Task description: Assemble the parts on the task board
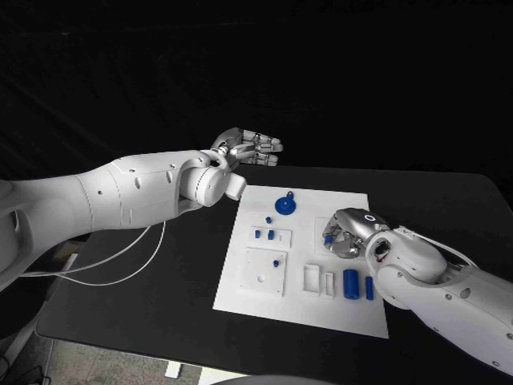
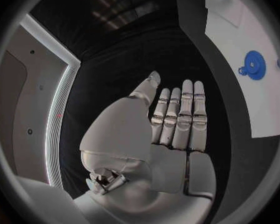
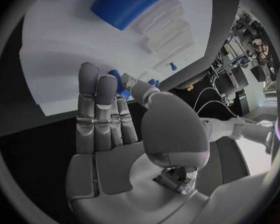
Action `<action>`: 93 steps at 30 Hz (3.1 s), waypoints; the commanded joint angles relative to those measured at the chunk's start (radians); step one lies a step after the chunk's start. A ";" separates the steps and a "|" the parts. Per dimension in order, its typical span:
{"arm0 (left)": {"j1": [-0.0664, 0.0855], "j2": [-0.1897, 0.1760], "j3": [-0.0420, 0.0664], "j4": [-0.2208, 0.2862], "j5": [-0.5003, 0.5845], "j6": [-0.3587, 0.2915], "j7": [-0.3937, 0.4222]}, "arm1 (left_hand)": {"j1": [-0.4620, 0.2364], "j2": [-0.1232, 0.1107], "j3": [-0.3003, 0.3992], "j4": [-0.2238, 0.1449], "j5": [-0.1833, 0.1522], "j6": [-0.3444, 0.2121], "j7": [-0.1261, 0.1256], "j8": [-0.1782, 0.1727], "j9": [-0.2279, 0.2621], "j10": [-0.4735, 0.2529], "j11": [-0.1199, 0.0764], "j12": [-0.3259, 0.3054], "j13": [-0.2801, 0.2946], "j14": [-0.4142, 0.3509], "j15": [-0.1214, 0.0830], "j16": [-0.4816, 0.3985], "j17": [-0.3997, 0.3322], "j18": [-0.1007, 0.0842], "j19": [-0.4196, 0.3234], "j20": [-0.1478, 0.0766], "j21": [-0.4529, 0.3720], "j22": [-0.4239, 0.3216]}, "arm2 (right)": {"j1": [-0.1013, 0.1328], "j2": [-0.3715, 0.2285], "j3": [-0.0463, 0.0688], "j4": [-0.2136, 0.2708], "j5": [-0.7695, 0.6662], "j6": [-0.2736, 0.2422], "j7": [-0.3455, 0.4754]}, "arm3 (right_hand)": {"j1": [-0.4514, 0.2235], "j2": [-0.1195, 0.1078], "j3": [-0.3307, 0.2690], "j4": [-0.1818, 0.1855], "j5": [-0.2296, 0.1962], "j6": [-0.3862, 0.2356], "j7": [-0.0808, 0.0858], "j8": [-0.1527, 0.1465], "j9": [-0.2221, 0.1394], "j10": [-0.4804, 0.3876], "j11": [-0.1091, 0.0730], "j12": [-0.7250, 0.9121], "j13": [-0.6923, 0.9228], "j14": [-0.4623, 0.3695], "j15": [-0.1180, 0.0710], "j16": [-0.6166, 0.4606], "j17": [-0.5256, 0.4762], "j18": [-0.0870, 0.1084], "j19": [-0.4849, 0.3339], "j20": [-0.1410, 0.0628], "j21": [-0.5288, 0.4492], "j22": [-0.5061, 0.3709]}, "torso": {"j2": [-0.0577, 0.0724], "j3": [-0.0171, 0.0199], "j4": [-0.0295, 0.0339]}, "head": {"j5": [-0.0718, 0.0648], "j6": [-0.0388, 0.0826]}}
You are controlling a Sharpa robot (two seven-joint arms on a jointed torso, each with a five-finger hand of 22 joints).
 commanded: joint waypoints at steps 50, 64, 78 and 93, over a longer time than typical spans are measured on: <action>0.001 0.019 0.001 -0.016 0.010 0.017 0.006 | 0.006 0.001 0.000 0.004 -0.002 0.001 0.002 -0.001 0.000 -0.001 0.001 0.003 0.001 -0.008 0.000 -0.005 0.001 0.013 0.003 0.001 0.007 -0.001 | -0.038 0.074 -0.017 0.196 -0.032 -0.071 0.065 | -0.011 0.030 0.029 -0.038 0.002 0.058 -0.016 0.003 0.007 0.061 -0.020 0.004 0.006 0.006 -0.020 -0.007 0.019 -0.001 0.016 -0.023 0.008 0.053 | 0.000 0.0002 0.0018 | 0.026 -0.009; 0.001 0.027 0.001 -0.020 0.011 0.021 0.005 | 0.006 0.003 -0.001 0.006 -0.002 0.001 0.002 -0.001 0.000 0.000 0.001 0.003 0.001 -0.009 0.001 -0.005 0.001 0.013 0.003 0.001 0.009 -0.007 | -0.047 0.133 -0.085 0.139 -0.093 -0.076 0.073 | -0.013 0.029 0.032 -0.044 0.005 0.059 -0.016 0.003 0.007 0.062 -0.020 0.004 0.006 0.007 -0.020 -0.008 0.020 0.000 0.017 -0.023 0.006 0.059 | 0.000 0.0000 0.0009 | 0.033 -0.015; 0.001 0.032 0.001 -0.023 0.012 0.025 0.005 | 0.006 0.003 -0.001 0.006 -0.002 0.001 0.002 -0.001 0.000 0.000 0.001 0.003 0.001 -0.009 0.001 -0.005 0.001 0.013 0.003 0.001 0.009 -0.007 | -0.056 0.156 -0.108 0.108 -0.103 -0.074 0.072 | -0.015 0.030 0.033 -0.046 0.007 0.059 -0.016 0.003 0.007 0.062 -0.020 0.004 0.006 0.007 -0.020 -0.007 0.022 0.000 0.018 -0.023 0.004 0.063 | 0.000 -0.0006 0.0014 | 0.038 -0.021; 0.001 0.032 0.001 -0.023 0.012 0.027 0.003 | 0.006 0.003 -0.001 0.006 -0.002 0.001 0.002 -0.001 0.000 0.000 0.001 0.003 0.001 -0.009 0.001 -0.005 0.001 0.013 0.003 0.001 0.009 -0.007 | -0.059 0.162 -0.119 0.082 -0.108 -0.064 0.070 | -0.016 0.031 0.033 -0.047 0.008 0.059 -0.016 0.003 0.007 0.062 -0.020 0.004 0.006 0.006 -0.020 -0.008 0.022 0.000 0.019 -0.023 0.002 0.066 | 0.000 0.0006 -0.0006 | 0.041 -0.025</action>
